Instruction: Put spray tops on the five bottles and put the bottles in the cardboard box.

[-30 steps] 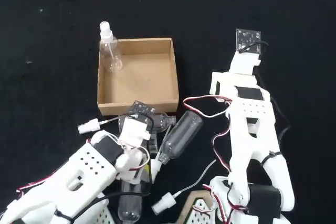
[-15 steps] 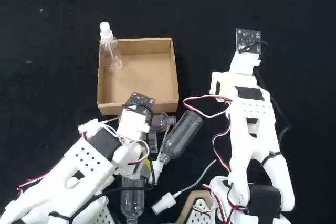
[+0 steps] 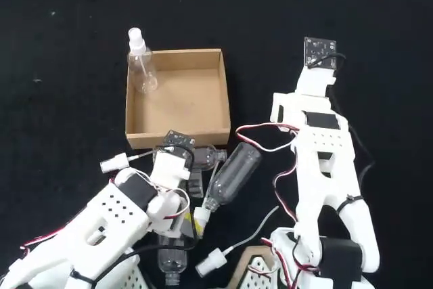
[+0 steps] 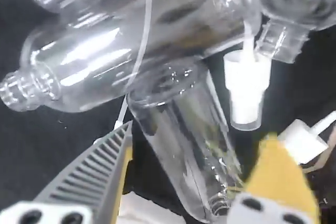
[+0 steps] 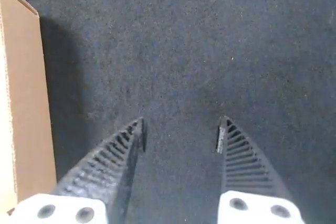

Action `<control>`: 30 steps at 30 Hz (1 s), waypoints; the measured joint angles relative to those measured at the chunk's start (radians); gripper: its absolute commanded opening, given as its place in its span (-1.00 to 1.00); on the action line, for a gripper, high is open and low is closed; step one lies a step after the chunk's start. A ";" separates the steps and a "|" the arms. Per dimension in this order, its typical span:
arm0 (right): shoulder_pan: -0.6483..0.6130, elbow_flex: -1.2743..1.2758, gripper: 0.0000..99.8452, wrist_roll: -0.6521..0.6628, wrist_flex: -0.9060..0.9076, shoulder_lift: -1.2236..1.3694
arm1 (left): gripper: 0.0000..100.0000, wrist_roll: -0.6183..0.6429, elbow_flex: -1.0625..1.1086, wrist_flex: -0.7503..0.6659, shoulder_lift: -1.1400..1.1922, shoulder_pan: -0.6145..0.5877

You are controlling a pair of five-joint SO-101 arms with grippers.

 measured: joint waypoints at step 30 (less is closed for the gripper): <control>0.000 0.000 -0.60 0.000 0.000 0.000 | -0.80 -0.166 -0.083 0.023 0.000 -0.167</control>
